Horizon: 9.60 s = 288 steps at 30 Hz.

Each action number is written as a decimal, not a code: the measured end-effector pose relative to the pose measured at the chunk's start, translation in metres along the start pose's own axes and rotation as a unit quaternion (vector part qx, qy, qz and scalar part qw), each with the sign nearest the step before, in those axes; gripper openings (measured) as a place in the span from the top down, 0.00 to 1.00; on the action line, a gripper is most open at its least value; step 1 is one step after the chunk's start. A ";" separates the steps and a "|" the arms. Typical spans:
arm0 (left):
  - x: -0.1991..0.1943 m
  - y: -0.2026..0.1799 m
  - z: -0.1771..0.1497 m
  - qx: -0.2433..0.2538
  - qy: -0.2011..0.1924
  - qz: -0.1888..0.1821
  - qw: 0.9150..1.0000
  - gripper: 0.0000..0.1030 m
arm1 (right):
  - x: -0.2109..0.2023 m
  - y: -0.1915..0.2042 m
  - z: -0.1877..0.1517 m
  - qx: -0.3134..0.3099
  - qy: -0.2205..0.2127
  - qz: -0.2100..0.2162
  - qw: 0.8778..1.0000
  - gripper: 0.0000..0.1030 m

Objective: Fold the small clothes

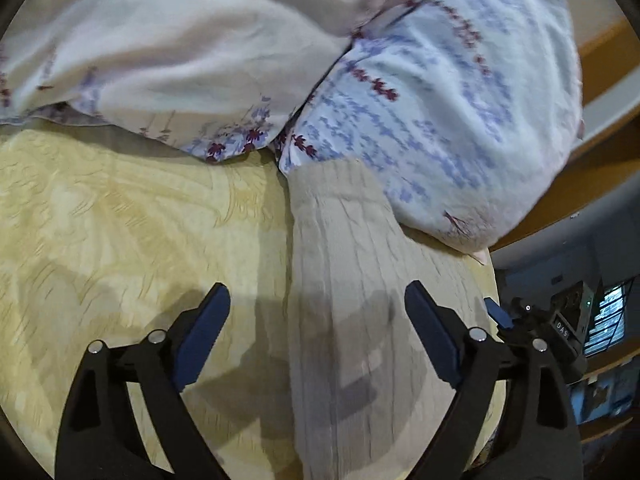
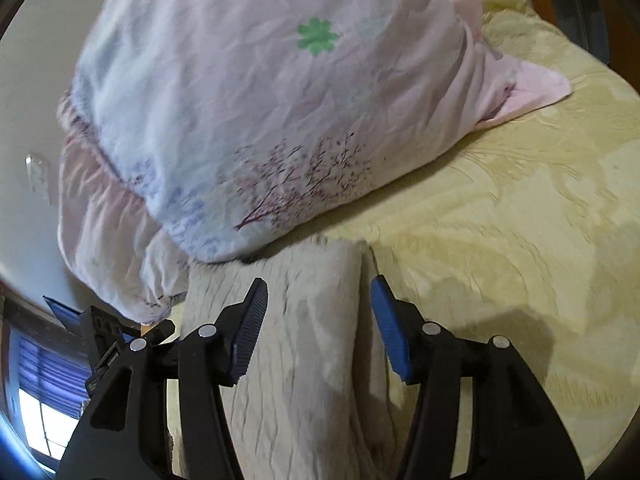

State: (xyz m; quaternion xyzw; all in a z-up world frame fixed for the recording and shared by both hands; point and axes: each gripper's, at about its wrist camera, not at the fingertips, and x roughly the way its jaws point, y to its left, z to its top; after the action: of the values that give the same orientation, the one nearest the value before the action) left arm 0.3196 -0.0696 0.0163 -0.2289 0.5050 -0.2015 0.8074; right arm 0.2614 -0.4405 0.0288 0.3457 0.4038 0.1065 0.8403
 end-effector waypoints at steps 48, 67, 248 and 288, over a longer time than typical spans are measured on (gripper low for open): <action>-0.038 -0.022 -0.069 0.091 -0.004 0.000 0.996 0.32 | -0.027 0.010 -0.078 -0.105 -0.018 -0.055 0.993 0.89; -0.038 -0.017 -0.057 0.077 -0.019 -0.031 0.996 0.17 | -0.038 -0.027 -0.060 0.010 -0.020 0.033 0.999 0.31; -0.125 0.055 -0.197 0.173 -0.082 0.250 0.949 0.02 | 0.036 0.147 -0.281 -0.271 -0.021 -0.246 0.930 0.01; -0.126 0.056 -0.197 0.173 -0.084 0.251 0.949 0.02 | 0.037 0.146 -0.281 -0.272 -0.021 -0.246 0.930 0.01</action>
State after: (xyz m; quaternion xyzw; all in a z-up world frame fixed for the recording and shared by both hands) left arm 0.0946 0.0130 -0.0006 0.0320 0.4337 -0.0566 0.8987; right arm 0.0881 -0.1764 -0.0180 -0.0039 0.4139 -0.0051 0.9103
